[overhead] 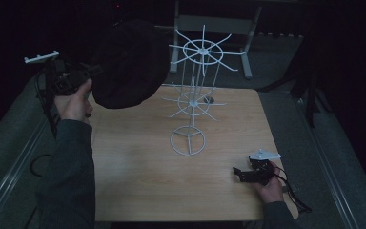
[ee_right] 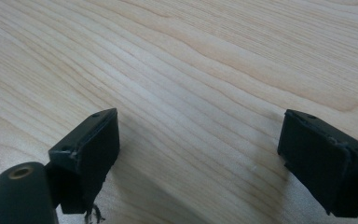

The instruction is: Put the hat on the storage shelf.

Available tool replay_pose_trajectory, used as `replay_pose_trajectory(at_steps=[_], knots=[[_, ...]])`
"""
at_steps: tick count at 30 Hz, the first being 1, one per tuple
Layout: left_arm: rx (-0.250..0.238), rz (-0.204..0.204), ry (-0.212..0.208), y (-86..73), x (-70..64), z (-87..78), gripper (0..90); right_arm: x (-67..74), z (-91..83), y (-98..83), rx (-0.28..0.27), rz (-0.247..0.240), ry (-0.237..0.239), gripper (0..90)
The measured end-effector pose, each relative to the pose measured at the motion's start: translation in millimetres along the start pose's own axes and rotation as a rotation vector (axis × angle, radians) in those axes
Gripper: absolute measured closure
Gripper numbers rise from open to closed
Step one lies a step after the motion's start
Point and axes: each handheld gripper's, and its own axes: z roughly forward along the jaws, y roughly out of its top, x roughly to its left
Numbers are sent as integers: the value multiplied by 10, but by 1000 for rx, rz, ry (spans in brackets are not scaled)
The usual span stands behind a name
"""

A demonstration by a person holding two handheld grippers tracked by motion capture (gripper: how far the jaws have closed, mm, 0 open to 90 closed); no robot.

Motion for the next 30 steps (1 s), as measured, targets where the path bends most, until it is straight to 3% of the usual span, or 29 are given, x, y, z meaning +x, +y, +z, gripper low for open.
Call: replay_pose_trajectory(at_steps=[9,18,26,30], knots=[[-4,8,-10,29,-120,90,791,0,-1,0,1,0,0,126],[31,2,-21,-46,-159,288,790,0,-1,0,1,0,0,125],[103,33,54,-165,-166,475,797,1,0,0,0,1,0,126],[120,51,68,-194,-188,522,800,1,0,0,0,1,0,126]])
